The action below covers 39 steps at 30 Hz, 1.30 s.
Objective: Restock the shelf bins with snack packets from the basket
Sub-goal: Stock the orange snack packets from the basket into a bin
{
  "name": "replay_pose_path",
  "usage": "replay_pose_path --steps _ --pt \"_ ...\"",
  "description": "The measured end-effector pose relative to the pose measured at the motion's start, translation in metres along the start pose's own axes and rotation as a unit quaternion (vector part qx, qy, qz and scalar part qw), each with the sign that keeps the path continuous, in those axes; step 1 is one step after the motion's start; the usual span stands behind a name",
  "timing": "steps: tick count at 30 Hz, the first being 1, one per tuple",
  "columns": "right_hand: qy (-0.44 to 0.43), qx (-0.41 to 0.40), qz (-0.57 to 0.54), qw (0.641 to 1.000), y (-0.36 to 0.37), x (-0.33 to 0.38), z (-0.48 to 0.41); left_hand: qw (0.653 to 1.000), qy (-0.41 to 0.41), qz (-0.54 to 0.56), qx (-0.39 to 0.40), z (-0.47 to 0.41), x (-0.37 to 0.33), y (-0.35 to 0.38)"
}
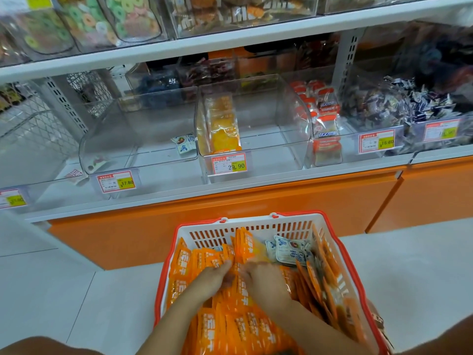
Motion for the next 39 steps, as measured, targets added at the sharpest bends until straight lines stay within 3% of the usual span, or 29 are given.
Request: replay_pose_path --steps 4,6,8,10,12,13,15,16,19,22,25,27,30,36,39 --pt "-0.187 -0.025 -0.113 0.976 -0.056 0.043 -0.007 0.989 0.006 0.148 -0.002 0.017 -0.026 -0.016" --pt "-0.250 -0.028 -0.148 0.957 -0.090 0.052 -0.008 0.986 0.057 0.156 -0.006 0.030 -0.047 -0.032" --pt "-0.232 -0.052 -0.234 0.943 -0.128 0.052 -0.011 0.978 0.138 0.156 0.011 0.048 -0.075 -0.045" --pt "-0.173 -0.155 -0.287 0.929 -0.163 0.044 -0.014 0.963 0.211 0.163 0.025 0.070 -0.107 -0.054" --pt "-0.059 -0.261 -0.330 0.905 -0.191 0.029 -0.018 0.953 0.280 0.108 -0.037 0.090 -0.138 -0.068" --pt "0.009 -0.265 -0.370 0.890 -0.198 0.021 -0.023 0.942 0.313 0.089 -0.078 0.098 -0.152 -0.076" --pt "0.099 -0.178 -0.462 0.863 -0.205 0.011 -0.039 0.913 0.374 0.094 -0.135 0.111 -0.174 -0.092" --pt "0.103 -0.121 -0.488 0.858 -0.209 0.011 -0.047 0.901 0.395 0.097 -0.150 0.114 -0.182 -0.097" --pt "0.030 0.010 -0.483 0.875 -0.224 0.027 -0.074 0.884 0.427 0.091 -0.165 0.110 -0.199 -0.105" --pt "0.019 -0.021 -0.448 0.894 -0.247 0.027 -0.110 0.867 0.448 0.065 -0.210 0.093 -0.207 -0.116" --pt "0.053 -0.107 -0.434 0.893 -0.276 0.006 -0.158 0.831 0.445 -0.089 -0.321 0.076 -0.204 -0.132" --pt "0.092 -0.112 -0.419 0.896 -0.284 -0.015 -0.195 0.811 0.437 -0.190 -0.339 0.063 -0.199 -0.133" --pt "0.159 -0.036 -0.355 0.920 -0.265 -0.039 -0.239 0.825 0.423 -0.228 -0.297 0.050 -0.195 -0.127" --pt "0.270 0.144 -0.284 0.909 -0.176 -0.057 -0.282 0.824 0.436 -0.225 -0.284 0.044 -0.195 -0.136" --pt "0.293 0.148 -0.282 0.902 -0.166 -0.051 -0.286 0.820 0.442 -0.222 -0.289 0.044 -0.197 -0.135"
Point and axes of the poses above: each hand's wrist, its own z-axis away from the middle knuckle, its own y-axis out of the palm, x = y × z, the point moved 5 cm from there along -z, towards the middle knuckle, and after that the axes turned 3 degrees about z, right-handed, at the moved point
